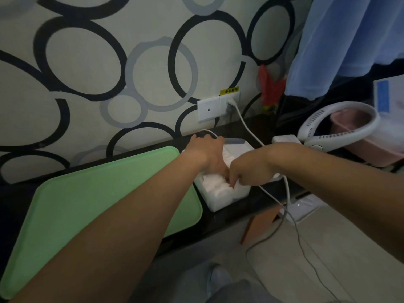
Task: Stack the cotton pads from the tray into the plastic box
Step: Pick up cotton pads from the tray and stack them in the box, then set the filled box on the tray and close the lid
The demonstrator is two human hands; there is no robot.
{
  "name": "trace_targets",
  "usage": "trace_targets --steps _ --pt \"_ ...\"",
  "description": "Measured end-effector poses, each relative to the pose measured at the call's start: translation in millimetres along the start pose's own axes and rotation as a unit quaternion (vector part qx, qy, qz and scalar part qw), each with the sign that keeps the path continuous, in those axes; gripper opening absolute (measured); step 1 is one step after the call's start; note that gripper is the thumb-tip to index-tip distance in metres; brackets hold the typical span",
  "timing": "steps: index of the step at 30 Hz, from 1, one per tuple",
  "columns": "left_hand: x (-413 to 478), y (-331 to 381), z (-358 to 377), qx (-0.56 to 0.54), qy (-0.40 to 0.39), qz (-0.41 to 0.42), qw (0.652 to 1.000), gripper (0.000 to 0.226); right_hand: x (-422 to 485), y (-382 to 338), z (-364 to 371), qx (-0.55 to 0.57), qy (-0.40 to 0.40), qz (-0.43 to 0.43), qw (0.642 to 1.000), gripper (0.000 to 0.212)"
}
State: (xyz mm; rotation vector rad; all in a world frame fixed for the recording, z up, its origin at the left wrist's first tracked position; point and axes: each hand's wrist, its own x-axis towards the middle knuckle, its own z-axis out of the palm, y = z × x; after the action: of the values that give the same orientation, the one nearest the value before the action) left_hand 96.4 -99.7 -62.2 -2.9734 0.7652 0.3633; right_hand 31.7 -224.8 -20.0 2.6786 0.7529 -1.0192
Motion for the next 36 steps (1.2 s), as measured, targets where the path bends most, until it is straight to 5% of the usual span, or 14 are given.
trace_targets --steps 4,10,14,16,20,25,30,36 --pt "2 -2 4 -0.026 0.009 -0.009 1.0 0.095 8 -15 13 -0.077 0.033 0.055 0.995 0.035" --pt "-3 -7 9 -0.055 0.002 -0.011 0.998 0.122 -9 6 34 0.115 0.228 0.04 0.966 0.02" --pt "-8 -7 13 -0.118 0.025 -0.044 0.992 0.127 -18 4 74 0.224 0.434 0.2 0.849 0.027" --pt "-12 -8 12 -0.201 0.06 -0.096 0.973 0.113 -13 -7 92 0.348 0.376 0.292 0.808 0.047" --pt "-21 -11 9 -0.308 0.093 -0.136 0.937 0.092 -3 -23 98 0.539 0.36 0.248 0.72 0.046" --pt "-47 -28 -20 -0.334 0.179 -0.131 0.916 0.054 -15 -29 74 0.499 0.443 0.201 0.717 0.047" --pt "-110 -92 -28 -0.398 0.249 -0.174 0.865 0.025 -5 -52 20 0.428 0.449 0.113 0.777 0.045" --pt "-187 -161 16 -0.42 0.271 -0.291 0.816 0.033 60 -115 -22 0.372 0.373 0.019 0.85 0.041"
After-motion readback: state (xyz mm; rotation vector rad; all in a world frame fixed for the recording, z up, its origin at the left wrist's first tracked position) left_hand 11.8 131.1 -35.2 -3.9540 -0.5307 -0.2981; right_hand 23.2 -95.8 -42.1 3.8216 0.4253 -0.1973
